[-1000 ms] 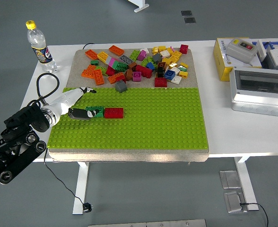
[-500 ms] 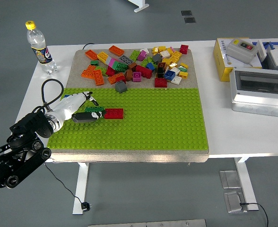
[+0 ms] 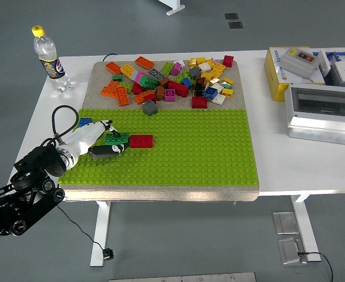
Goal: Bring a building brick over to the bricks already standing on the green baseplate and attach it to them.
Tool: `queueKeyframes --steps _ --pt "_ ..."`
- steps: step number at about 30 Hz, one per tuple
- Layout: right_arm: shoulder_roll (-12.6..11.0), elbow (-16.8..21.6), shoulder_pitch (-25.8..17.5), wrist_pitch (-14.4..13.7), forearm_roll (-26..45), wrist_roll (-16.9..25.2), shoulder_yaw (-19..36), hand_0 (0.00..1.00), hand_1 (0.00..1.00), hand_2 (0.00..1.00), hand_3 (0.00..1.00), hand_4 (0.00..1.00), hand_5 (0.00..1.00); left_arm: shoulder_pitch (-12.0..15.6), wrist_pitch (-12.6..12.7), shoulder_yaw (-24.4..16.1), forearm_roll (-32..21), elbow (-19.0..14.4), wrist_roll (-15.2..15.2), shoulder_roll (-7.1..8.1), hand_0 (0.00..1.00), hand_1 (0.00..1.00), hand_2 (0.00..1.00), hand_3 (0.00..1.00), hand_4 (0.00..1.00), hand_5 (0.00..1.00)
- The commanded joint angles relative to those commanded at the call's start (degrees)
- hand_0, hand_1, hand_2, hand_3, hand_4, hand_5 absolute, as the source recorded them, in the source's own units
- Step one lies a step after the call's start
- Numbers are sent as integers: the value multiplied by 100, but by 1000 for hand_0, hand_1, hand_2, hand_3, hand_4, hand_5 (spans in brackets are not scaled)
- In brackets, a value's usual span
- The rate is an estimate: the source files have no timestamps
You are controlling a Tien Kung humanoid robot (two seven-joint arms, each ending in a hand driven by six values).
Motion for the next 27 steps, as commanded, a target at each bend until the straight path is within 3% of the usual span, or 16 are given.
queueKeyframes --steps 17,27 --pt "5 -2 -17 10 -33 -1 60 688 631 679 667 454 769 32 -2 84 -13 -69 26 16 998 997 996 661 764 776" --pt "5 0 -2 6 -54 -5 74 688 631 679 668 455 768 45 8 64 7 -42 69 -50 998 993 994 662 762 776"
